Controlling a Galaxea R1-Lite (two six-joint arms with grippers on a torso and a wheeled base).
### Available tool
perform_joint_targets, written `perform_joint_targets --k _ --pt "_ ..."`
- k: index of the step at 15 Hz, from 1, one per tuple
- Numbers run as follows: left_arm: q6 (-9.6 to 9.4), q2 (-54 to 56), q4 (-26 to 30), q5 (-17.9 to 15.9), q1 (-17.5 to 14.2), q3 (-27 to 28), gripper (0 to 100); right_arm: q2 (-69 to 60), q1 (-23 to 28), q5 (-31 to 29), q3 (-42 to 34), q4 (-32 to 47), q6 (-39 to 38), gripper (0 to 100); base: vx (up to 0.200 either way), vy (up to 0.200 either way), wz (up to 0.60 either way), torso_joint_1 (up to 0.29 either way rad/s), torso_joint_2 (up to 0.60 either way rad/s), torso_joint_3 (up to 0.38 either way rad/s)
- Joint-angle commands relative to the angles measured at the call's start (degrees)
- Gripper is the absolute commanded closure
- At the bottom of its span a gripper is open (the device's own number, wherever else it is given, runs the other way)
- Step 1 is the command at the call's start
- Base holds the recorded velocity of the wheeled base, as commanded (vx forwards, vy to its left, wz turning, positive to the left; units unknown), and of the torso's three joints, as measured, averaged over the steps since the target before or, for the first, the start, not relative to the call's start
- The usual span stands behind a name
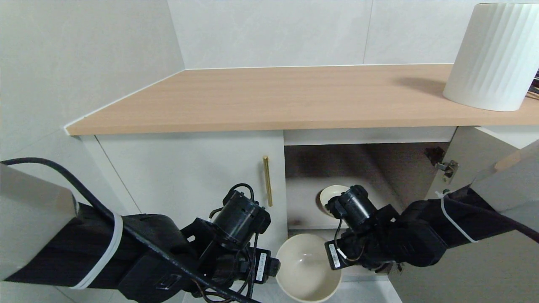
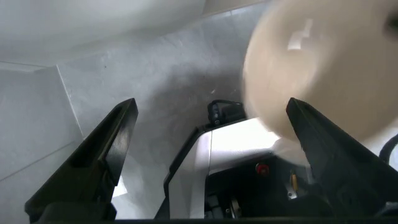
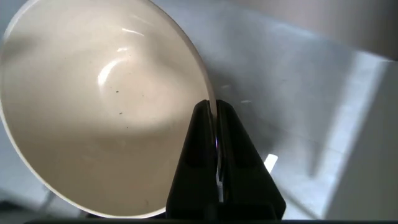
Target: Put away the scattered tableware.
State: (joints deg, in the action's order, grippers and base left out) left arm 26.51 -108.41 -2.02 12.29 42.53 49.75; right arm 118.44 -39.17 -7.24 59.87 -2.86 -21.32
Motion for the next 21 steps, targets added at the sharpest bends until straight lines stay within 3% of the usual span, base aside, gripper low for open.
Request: perform_joint_targets --k 1,6,15,21 --pt "0.03 0.1 0.0 0.0 0.0 0.0 0 1.6 3.9 -0.8 2.0 0.0 0.1 100 0.0 0.0 0.0 0.0 0.0 0.0" --pt "0.03 0.4 0.0 0.0 0.0 -0.1 0 4.3 10.5 -1.6 6.8 -0.5 -1.5 100 0.0 0.0 0.0 0.0 0.0 0.0" --pt "0.03 0.4 0.0 0.2 0.0 -0.2 0 6.7 14.6 -1.8 14.8 -0.5 -12.5 100 0.0 0.0 0.0 0.0 0.0 0.0" --pt "0.03 0.5 0.0 0.2 0.0 -0.2 0 8.3 16.2 -4.4 17.9 -0.5 -15.6 100 0.0 0.0 0.0 0.0 0.0 0.0"
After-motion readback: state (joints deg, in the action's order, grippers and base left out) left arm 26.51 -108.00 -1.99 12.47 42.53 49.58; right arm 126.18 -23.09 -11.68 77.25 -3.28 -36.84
